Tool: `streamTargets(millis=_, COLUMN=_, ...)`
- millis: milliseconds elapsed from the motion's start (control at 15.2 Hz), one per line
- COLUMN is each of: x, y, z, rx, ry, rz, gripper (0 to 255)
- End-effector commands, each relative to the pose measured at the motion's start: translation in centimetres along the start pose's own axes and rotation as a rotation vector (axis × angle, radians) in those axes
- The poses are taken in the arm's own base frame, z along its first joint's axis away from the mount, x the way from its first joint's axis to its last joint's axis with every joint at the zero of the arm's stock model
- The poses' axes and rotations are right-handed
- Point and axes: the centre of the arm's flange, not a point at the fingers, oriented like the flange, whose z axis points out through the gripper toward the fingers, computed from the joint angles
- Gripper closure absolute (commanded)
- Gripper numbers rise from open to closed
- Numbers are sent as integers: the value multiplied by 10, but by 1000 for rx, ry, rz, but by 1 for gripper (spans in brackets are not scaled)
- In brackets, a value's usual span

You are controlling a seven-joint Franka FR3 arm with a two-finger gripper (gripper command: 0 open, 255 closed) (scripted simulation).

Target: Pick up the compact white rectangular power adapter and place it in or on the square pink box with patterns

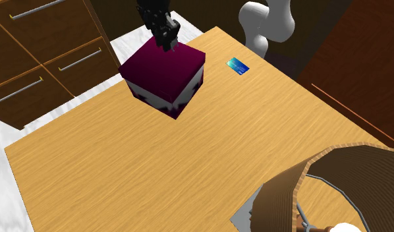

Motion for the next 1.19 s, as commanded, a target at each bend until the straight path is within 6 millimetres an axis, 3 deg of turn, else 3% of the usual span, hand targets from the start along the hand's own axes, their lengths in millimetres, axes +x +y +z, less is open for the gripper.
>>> streamTargets(millis=0, x=0, y=0, z=0, rx=0, ry=0, rz=0, gripper=0)
streamTargets(millis=330, x=0, y=0, z=0, rx=0, ry=0, rz=0, gripper=0)
streamTargets(millis=594, x=0, y=0, z=-50, rx=0, ry=0, rz=0, gripper=0)
streamTargets(millis=1122, x=0, y=0, z=-50, rx=0, ry=0, rz=0, gripper=0)
